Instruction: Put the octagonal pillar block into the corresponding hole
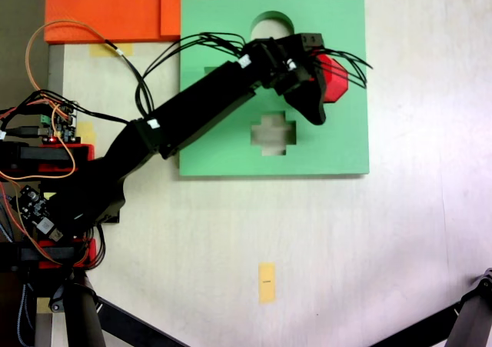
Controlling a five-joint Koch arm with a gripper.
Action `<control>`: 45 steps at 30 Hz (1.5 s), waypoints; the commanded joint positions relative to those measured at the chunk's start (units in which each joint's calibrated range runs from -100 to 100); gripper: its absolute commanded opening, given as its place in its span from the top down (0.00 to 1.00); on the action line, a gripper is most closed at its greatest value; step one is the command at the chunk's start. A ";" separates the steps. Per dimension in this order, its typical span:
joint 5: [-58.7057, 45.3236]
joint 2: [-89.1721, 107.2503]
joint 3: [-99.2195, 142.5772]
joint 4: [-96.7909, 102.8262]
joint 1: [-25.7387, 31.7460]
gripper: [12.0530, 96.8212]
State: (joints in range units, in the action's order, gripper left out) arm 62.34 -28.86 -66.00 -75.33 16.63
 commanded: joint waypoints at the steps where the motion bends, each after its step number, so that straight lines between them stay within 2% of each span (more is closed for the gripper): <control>1: 0.24 1.91 -5.09 5.28 0.00 0.12; 7: 0.24 3.03 -6.09 4.31 0.78 0.12; 19: -1.51 10.85 -5.89 -12.34 2.88 0.13; 24: -1.61 5.26 -5.69 -17.16 2.59 0.26; 34: -1.76 -6.19 -5.69 -17.74 1.86 0.26; 45: -1.76 -8.29 -6.19 -13.40 0.83 0.26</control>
State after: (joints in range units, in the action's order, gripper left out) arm 61.03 -37.62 -68.94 -90.60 17.85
